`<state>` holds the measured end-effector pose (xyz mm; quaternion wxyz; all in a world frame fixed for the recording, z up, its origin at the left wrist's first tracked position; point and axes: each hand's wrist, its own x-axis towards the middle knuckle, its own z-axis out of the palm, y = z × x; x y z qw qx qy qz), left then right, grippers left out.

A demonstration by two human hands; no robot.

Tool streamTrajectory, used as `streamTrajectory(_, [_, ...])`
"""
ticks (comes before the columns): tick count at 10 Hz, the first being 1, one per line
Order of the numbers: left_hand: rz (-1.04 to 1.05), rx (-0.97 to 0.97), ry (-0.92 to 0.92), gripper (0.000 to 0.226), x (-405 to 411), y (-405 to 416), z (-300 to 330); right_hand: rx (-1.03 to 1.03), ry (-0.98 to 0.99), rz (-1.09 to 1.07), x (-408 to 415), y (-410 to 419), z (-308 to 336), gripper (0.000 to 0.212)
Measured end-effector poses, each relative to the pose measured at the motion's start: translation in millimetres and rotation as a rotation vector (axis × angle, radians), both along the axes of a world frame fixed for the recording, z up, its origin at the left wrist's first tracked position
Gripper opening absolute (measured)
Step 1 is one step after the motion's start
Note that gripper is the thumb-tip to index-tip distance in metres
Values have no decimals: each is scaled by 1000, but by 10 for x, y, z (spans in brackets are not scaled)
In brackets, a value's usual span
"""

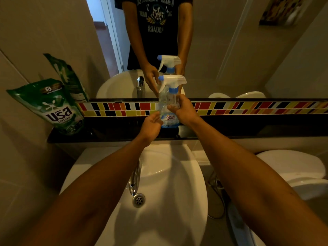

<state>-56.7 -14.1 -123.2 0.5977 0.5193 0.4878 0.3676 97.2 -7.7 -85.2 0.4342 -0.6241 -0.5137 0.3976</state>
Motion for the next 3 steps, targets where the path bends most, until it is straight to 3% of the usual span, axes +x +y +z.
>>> streamTrajectory(2, [-53, 37, 87, 46, -53, 11, 12, 11, 21, -25, -59, -75, -42, 62])
streamTrajectory(3, [-29, 93, 215, 51, -140, 48, 19, 37, 53, -68, -79, -152, -62, 70])
